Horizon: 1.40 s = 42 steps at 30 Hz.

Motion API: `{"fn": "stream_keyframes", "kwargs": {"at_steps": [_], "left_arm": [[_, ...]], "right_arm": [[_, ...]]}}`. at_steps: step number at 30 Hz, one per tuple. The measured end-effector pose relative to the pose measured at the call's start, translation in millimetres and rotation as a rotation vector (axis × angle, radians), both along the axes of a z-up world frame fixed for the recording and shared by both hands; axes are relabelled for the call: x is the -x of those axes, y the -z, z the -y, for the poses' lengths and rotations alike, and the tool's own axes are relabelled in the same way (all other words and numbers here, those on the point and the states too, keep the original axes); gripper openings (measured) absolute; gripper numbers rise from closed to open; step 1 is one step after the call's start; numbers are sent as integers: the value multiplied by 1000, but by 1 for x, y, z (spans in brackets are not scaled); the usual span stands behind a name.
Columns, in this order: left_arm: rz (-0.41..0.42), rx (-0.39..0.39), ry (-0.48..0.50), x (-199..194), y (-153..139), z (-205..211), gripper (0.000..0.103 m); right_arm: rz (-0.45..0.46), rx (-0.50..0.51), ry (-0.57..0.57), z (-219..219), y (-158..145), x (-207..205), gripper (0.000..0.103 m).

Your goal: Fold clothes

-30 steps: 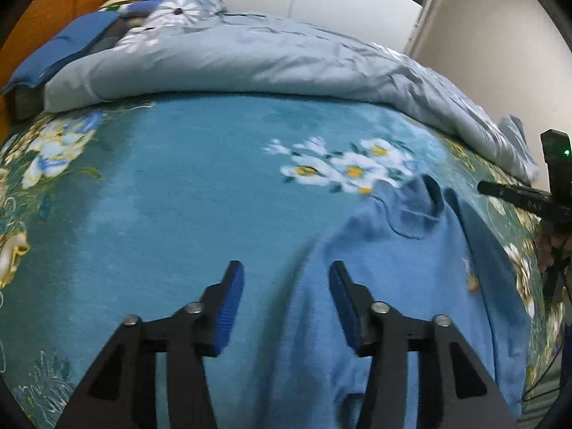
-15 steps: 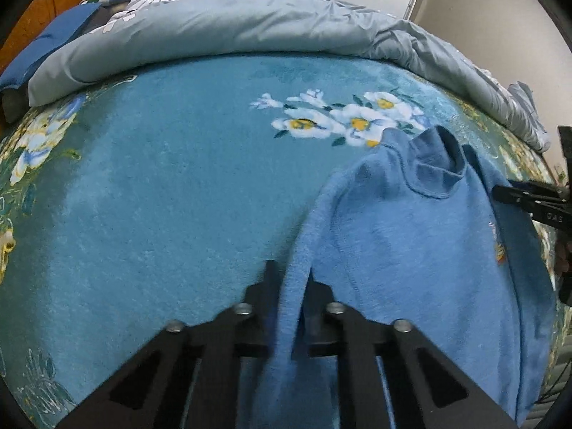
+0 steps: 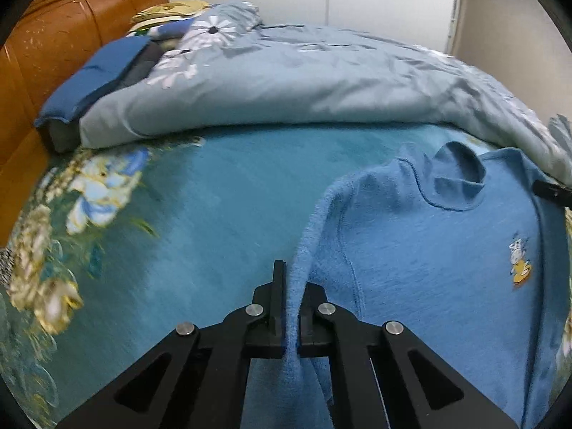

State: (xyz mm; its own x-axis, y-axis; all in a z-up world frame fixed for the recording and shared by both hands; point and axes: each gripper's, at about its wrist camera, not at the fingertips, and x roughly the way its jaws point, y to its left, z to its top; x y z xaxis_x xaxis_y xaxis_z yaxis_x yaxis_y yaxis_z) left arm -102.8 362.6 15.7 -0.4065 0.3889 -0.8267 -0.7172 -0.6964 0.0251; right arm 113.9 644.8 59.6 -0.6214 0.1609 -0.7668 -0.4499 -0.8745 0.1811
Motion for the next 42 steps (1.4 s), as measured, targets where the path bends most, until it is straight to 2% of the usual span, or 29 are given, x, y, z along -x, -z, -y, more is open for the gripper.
{"fn": "stream_keyframes", "kwargs": {"at_steps": [3, 7, 10, 15, 16, 18, 20, 22, 25, 27, 30, 33, 37, 42], "left_arm": [[23, 39, -27, 20, 17, -7, 3], [52, 84, -32, 30, 45, -14, 3], [55, 66, -37, 30, 51, -12, 4], [68, 9, -31, 28, 46, 1, 6], [71, 12, -45, 27, 45, 4, 10], [73, 14, -77, 24, 39, 13, 40], [60, 6, -105, 17, 31, 24, 47], [28, 2, -131, 4, 19, 37, 48], [1, -34, -155, -26, 1, 58, 49], [5, -68, -156, -48, -6, 72, 51], [5, -130, -135, -94, -14, 91, 56], [-37, -152, -149, -141, -15, 107, 59], [28, -191, -183, -179, -6, 120, 61], [62, -181, -175, -221, 2, 133, 61]], "right_arm": [[22, 17, 12, -7, 14, 33, 7], [100, 12, 22, -8, 43, 58, 7], [140, 9, 35, -10, 59, 63, 7], [129, 17, 50, -10, 68, 57, 9], [120, 12, 48, -9, 67, 55, 10], [116, -24, 31, -2, 59, 49, 14], [113, -73, 12, 6, 48, 40, 43], [108, -140, -4, 16, 34, 27, 55], [100, -187, -31, 34, 15, -1, 55], [84, -180, -60, 49, 7, -24, 55], [84, -178, -135, 86, 9, -64, 55], [95, -193, -218, 128, 15, -98, 55], [120, -218, -294, 174, 25, -129, 55], [111, -136, -322, 206, 41, -153, 55]]}}
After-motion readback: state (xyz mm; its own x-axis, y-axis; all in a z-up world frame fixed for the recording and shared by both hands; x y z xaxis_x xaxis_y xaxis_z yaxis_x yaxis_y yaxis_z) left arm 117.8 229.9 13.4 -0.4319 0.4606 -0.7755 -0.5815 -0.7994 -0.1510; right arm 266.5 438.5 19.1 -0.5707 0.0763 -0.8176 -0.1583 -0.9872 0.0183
